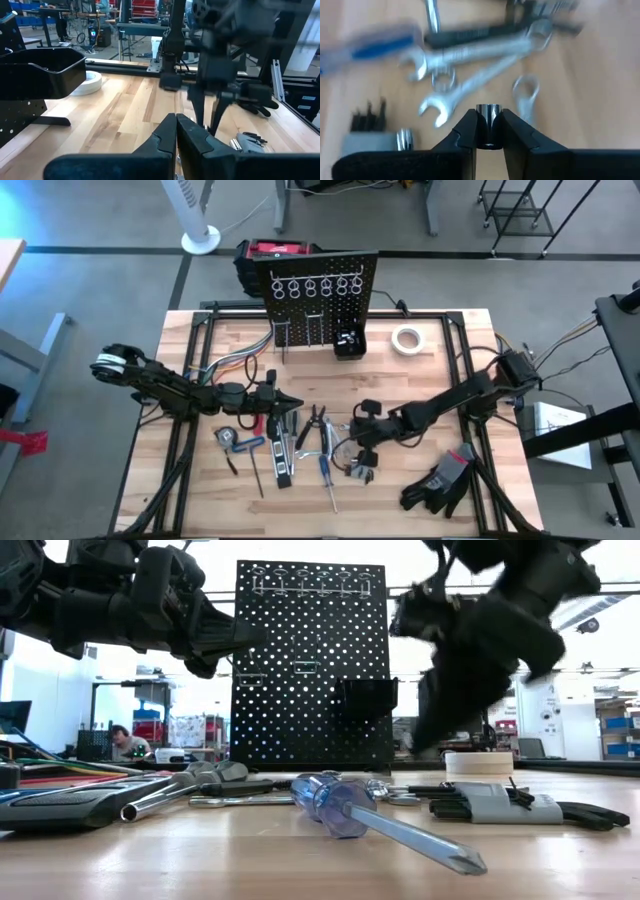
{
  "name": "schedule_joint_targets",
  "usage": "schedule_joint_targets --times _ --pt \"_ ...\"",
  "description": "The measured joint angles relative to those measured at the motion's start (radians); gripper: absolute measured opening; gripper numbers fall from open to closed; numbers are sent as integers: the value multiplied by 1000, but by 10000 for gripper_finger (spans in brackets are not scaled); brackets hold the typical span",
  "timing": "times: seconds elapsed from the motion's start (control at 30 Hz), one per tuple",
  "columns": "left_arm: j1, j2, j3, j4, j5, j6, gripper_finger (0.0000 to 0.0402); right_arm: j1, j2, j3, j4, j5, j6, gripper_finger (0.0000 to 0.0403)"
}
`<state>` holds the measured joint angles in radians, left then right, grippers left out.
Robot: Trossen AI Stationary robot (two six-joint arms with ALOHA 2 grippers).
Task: Hang tools onto peg board
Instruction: Put the socket into the black tool bin on the peg board
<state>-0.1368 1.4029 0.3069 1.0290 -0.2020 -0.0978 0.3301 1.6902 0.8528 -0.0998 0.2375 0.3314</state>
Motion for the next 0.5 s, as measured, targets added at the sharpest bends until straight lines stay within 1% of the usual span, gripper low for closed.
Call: schedule_joint_targets --times 0.13,0.23,0.4,0.5 --pt "0 0 0 -2 0 0 0 -35 -68 7 -2 89 -86 47" --pt "0 0 0 -5 -1 0 0 -86 -129 9 3 155 -141 47" --pt "1 0 0 -6 -4 12 0 -208 -204 9 18 165 -212 47" --pt "1 0 4 -6 -18 14 0 -282 -217 10 34 167 -278 47"
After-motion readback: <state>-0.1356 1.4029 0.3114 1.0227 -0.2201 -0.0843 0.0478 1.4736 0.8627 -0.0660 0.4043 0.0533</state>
